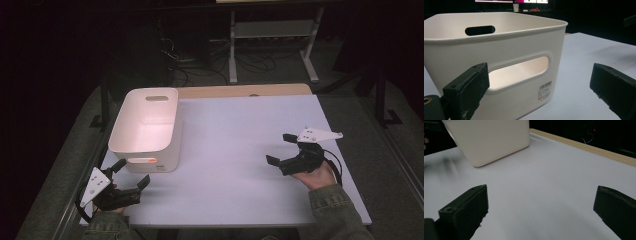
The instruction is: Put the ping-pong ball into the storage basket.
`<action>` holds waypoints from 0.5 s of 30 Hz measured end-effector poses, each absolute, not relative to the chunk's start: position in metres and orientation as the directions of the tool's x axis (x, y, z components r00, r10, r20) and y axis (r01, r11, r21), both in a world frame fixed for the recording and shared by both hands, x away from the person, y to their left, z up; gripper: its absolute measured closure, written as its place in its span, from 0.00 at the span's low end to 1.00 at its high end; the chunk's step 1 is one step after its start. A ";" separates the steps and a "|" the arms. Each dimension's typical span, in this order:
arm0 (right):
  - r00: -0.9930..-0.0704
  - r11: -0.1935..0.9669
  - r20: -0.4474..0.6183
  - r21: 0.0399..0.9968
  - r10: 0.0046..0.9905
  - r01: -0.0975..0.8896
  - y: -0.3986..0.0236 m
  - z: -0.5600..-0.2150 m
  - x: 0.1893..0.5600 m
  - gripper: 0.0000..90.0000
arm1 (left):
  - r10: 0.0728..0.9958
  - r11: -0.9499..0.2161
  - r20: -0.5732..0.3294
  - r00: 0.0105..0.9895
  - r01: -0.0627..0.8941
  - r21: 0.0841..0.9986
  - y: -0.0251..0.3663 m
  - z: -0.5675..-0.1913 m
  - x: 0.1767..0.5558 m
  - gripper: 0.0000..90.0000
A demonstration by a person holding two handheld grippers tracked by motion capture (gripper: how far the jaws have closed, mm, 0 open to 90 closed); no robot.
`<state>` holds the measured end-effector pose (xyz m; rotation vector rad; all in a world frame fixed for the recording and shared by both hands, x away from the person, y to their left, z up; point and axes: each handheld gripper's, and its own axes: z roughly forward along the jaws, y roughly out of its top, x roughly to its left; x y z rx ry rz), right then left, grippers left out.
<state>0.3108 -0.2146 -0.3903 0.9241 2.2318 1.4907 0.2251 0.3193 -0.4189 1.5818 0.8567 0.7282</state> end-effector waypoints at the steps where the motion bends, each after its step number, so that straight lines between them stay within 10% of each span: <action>1: -0.745 0.254 0.101 0.903 0.660 0.347 -0.216 -0.392 0.310 0.00 | 0.840 -0.096 0.004 0.543 0.140 0.986 0.319 -0.419 0.225 0.02; 15: -0.714 0.231 0.078 0.917 0.696 0.325 -0.231 -0.403 0.301 0.00 | 0.839 -0.094 0.003 0.544 0.140 0.986 0.319 -0.419 0.225 0.02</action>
